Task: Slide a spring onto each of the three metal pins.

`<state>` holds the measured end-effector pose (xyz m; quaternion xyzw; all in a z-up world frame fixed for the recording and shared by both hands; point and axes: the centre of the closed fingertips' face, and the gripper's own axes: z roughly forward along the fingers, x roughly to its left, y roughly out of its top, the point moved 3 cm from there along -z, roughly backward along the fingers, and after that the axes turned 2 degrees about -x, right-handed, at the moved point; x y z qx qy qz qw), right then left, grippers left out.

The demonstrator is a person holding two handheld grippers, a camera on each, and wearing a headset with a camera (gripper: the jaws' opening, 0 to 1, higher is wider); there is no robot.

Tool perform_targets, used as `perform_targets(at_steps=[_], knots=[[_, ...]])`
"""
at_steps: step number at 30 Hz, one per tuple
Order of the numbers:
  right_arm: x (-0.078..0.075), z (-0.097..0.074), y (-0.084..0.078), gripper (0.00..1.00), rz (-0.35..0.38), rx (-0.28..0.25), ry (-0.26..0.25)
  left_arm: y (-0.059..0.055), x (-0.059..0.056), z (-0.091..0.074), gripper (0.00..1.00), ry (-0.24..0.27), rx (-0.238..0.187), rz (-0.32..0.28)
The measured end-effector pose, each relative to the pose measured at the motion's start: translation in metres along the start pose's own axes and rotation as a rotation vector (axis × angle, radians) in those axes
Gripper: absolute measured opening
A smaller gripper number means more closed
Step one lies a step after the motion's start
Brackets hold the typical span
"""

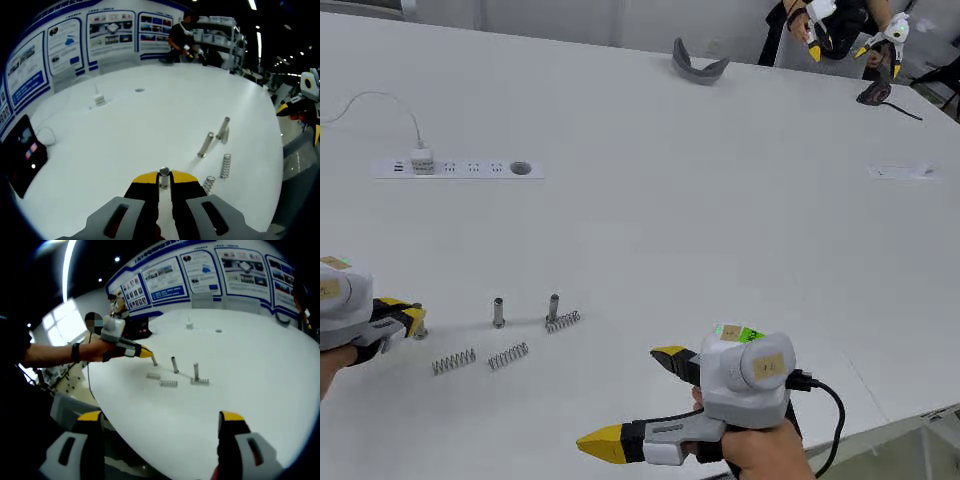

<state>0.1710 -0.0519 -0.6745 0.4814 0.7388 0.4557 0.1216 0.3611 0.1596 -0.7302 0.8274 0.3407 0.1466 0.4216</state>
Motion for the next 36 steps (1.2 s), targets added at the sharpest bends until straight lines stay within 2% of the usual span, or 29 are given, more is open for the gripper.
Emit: perform_targets(at_steps=[15, 32, 36], knots=[[0.0010, -0.0033, -0.0033, 0.97, 0.005, -0.002, -0.008, 0.0022, -0.0093, 0.0047, 0.08, -0.009, -0.004, 0.043], [0.0036, -0.0009, -0.0016, 0.97, 0.006, -0.011, 0.003, -0.0023, -0.0079, 0.0041, 0.08, -0.022, -0.002, 0.018], [0.0030, -0.0006, -0.0024, 0.97, 0.004, -0.006, 0.003, -0.0024, -0.0084, 0.0015, 0.10, -0.027, -0.009, -0.017]])
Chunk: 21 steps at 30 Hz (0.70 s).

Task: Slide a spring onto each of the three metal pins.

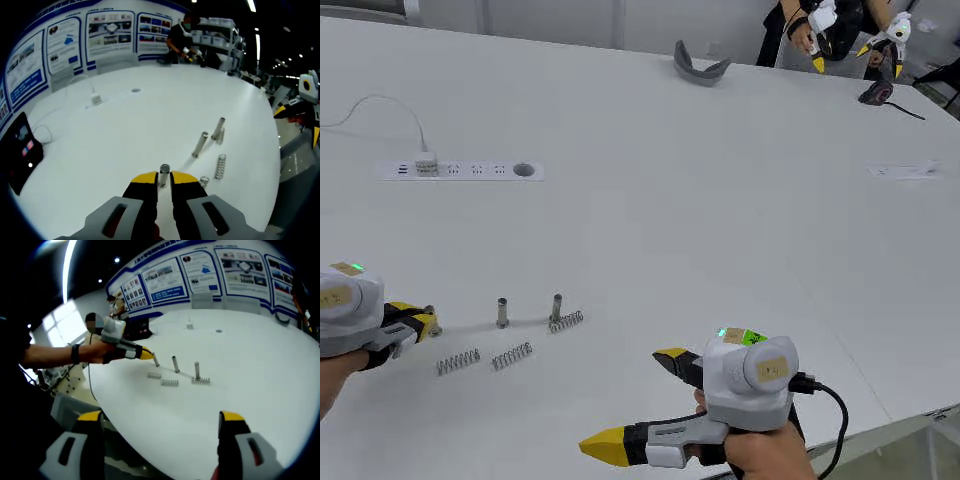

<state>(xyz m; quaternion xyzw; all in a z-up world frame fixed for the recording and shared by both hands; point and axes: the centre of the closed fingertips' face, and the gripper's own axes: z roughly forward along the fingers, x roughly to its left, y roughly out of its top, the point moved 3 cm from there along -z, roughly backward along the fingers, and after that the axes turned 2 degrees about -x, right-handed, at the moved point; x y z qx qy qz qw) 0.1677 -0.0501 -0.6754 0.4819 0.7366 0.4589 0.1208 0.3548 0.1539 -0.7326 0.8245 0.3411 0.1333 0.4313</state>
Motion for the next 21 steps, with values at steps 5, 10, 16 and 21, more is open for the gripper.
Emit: perform_targets(at_steps=[5, 10, 16, 21], knots=[[0.000, 0.001, 0.000, 0.97, -0.002, 0.004, 0.004, -0.007, 0.000, -0.001, 0.17, -0.005, 0.023, 0.023], [-0.003, 0.000, 0.001, 0.97, -0.002, 0.002, 0.002, -0.017, 0.000, -0.010, 0.20, -0.010, 0.026, 0.011], [-0.003, 0.002, 0.001, 0.97, -0.012, 0.014, 0.006, -0.030, 0.002, -0.022, 0.26, -0.014, 0.024, -0.018], [-0.001, 0.002, 0.004, 0.97, -0.007, 0.011, 0.004, -0.040, 0.005, -0.031, 0.29, -0.012, 0.020, -0.031]])
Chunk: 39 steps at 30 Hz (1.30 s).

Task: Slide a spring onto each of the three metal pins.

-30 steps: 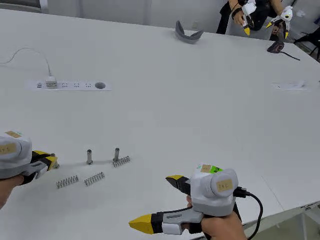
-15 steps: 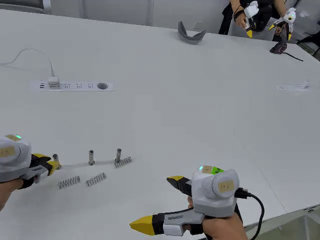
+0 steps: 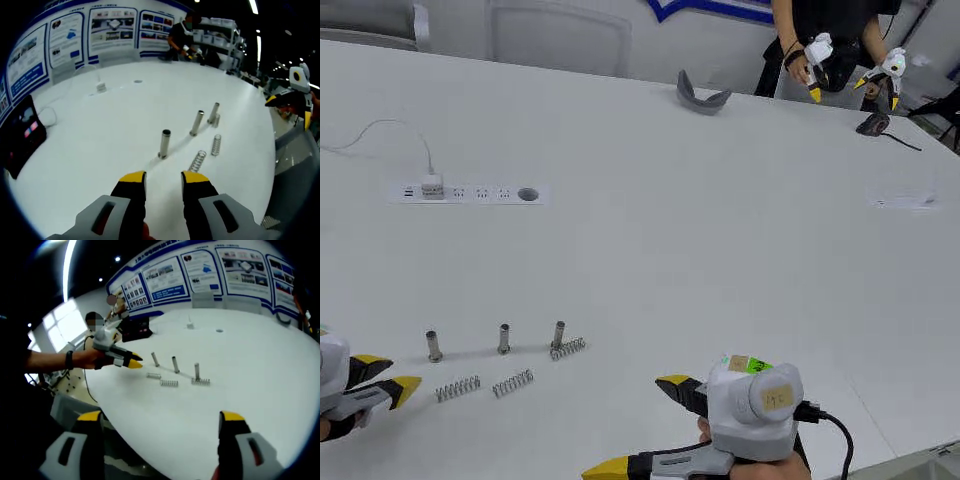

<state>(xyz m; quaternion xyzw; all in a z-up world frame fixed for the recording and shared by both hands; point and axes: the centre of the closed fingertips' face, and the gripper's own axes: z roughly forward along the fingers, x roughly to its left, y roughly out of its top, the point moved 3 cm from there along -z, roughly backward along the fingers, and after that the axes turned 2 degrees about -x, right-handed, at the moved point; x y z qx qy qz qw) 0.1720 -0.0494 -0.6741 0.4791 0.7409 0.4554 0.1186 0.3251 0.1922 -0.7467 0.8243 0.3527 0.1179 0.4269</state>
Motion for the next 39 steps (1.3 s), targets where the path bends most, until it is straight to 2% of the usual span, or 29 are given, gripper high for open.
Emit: perform_targets(at_steps=[5, 11, 23, 27, 39], knots=[[0.003, 0.002, -0.002, 0.97, -0.006, 0.008, 0.005, -0.006, 0.001, -0.008, 0.33, 0.004, -0.006, -0.014], [0.004, 0.003, -0.003, 0.97, -0.004, 0.011, 0.008, -0.010, -0.003, -0.013, 0.42, 0.004, 0.000, -0.011], [0.001, 0.002, 0.001, 0.97, -0.001, 0.000, 0.004, -0.003, -0.014, -0.020, 0.56, -0.022, -0.023, -0.002], [0.002, 0.002, 0.000, 0.97, -0.001, -0.001, 0.007, -0.006, -0.016, -0.019, 0.60, -0.029, -0.006, 0.008], [0.003, 0.000, 0.000, 0.97, -0.001, -0.007, 0.005, 0.000, -0.025, -0.017, 0.62, -0.058, 0.001, 0.043]])
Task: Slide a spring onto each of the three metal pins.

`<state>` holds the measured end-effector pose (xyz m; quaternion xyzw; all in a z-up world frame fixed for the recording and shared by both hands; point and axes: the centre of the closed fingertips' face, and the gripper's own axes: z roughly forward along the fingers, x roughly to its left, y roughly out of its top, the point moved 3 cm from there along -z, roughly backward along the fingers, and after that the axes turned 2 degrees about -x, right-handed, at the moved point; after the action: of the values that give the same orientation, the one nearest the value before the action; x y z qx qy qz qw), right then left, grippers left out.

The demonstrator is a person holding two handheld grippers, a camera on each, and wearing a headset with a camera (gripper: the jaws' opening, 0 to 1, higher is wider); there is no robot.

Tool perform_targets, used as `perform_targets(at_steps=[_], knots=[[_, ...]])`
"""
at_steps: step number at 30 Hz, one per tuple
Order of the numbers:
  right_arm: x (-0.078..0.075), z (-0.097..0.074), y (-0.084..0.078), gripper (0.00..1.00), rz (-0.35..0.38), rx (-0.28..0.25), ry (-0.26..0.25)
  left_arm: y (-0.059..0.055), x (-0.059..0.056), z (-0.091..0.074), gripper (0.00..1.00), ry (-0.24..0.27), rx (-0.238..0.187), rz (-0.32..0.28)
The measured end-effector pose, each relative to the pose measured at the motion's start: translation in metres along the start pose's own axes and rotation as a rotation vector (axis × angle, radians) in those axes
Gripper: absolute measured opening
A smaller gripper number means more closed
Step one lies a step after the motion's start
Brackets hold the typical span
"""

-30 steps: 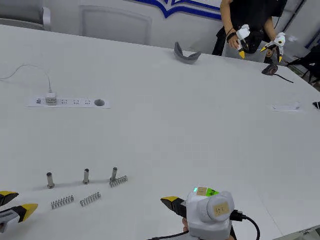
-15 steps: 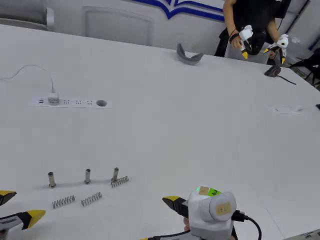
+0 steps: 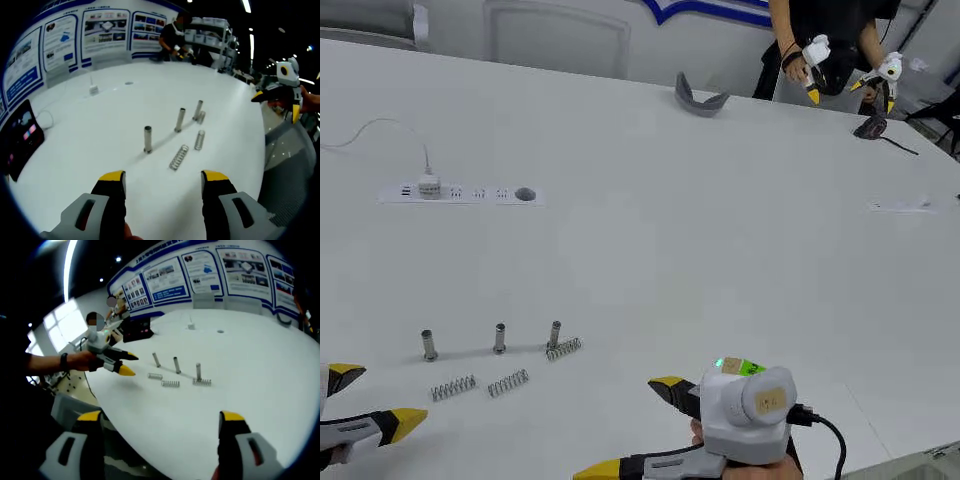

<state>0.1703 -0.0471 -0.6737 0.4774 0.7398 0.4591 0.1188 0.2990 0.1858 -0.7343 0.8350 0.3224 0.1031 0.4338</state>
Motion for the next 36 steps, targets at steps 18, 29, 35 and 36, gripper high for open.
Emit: perform_targets(at_steps=[18, 29, 35, 36], knots=[[0.002, 0.002, 0.000, 0.97, -0.005, 0.004, 0.006, 0.005, -0.018, 0.018, 0.56, -0.074, 0.051, 0.136], [0.001, -0.001, -0.001, 0.97, -0.004, 0.011, 0.009, 0.005, -0.022, 0.039, 0.46, -0.115, 0.109, 0.184], [-0.002, -0.006, -0.002, 0.97, -0.005, 0.011, 0.000, 0.000, -0.025, 0.050, 0.38, -0.124, 0.134, 0.204], [-0.003, -0.006, -0.002, 0.97, -0.005, 0.011, -0.001, 0.000, -0.025, 0.050, 0.37, -0.124, 0.136, 0.206]])
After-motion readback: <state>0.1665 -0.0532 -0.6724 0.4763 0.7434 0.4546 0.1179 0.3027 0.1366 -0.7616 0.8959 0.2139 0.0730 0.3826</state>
